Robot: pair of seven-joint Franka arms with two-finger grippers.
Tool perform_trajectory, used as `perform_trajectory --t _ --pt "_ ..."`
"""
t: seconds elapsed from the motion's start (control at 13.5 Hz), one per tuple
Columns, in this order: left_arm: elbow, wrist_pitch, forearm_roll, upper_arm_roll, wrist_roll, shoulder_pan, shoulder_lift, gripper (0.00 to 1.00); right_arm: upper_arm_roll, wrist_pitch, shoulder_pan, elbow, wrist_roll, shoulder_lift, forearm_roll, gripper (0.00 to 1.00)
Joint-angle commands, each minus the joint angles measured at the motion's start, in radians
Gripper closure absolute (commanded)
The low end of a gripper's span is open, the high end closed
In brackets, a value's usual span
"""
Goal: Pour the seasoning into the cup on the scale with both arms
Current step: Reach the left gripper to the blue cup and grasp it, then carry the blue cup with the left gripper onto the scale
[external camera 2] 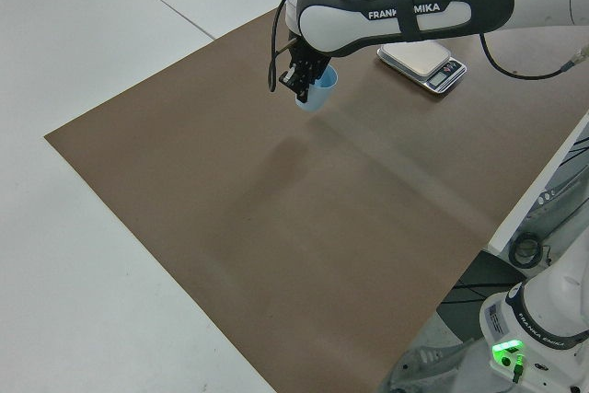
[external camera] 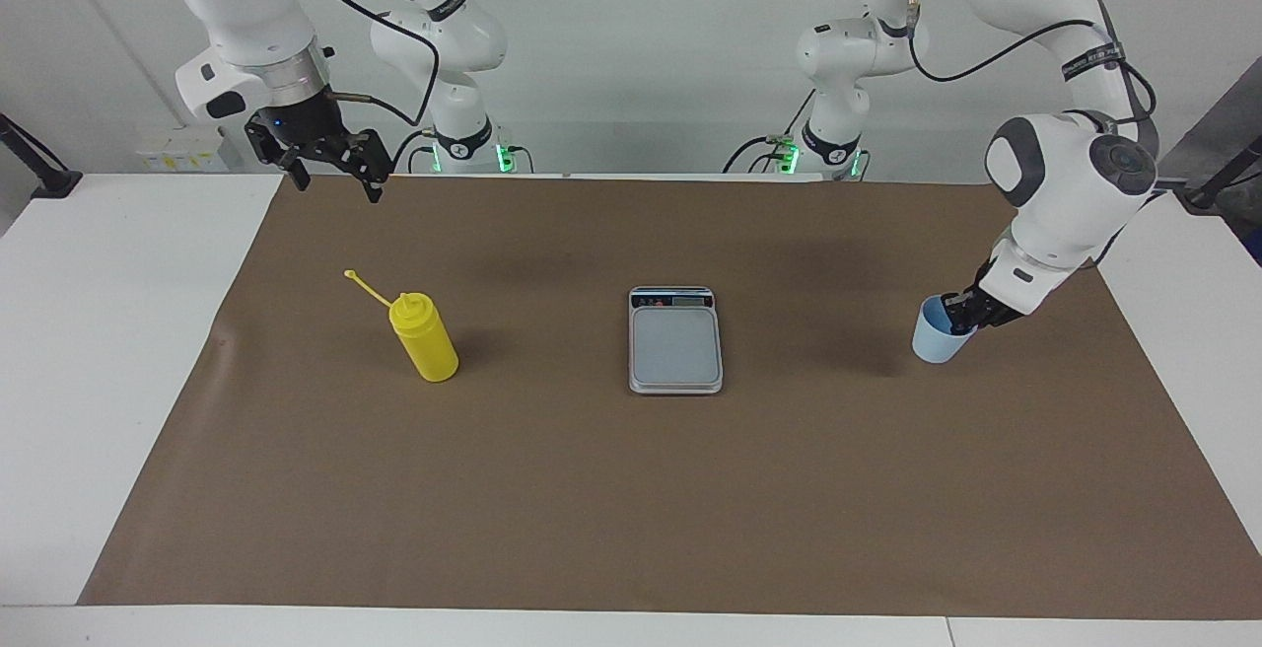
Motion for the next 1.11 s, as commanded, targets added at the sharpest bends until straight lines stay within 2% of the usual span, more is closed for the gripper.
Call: perform_trajectory --t 0.0,0.15,0.37,0.59,0.82,0.97,1.04 --pt "0.084 -0.135 0.001 -0.005 0.0 -0.053 0.001 1.0 0.007 0.014 -0.011 -0.026 0.013 -0.022 -0.005 0.0" --pt "0.115 -0.189 -0.014 -0.009 -0.024 -0.105 -0.001 1.0 0.007 0.014 -0.01 -0.026 0.013 -0.022 -0.005 0.0" --pt "0.128 -0.179 -0.028 -0.009 -0.128 -0.225 0.002 1.0 0.007 0.014 -0.013 -0.026 0.01 -0.02 -0.005 0.0" --pt "0.103 -0.044 -0.057 -0.009 -0.3 -0.346 0.005 1.0 0.007 0.014 -0.01 -0.029 0.012 -0.022 -0.005 0.0" --pt "0.084 0.076 -0.131 -0.009 -0.585 -0.444 0.027 1.0 0.007 0.017 -0.01 -0.031 0.012 -0.022 -0.002 0.0" --pt "0.084 0.104 -0.163 -0.009 -0.681 -0.478 0.041 1.0 0.009 0.017 -0.01 -0.037 0.004 -0.023 -0.002 0.0" --pt "0.096 0.11 -0.166 -0.008 -0.708 -0.505 0.082 1.0 0.007 0.017 -0.01 -0.04 -0.019 -0.023 -0.002 0.0"
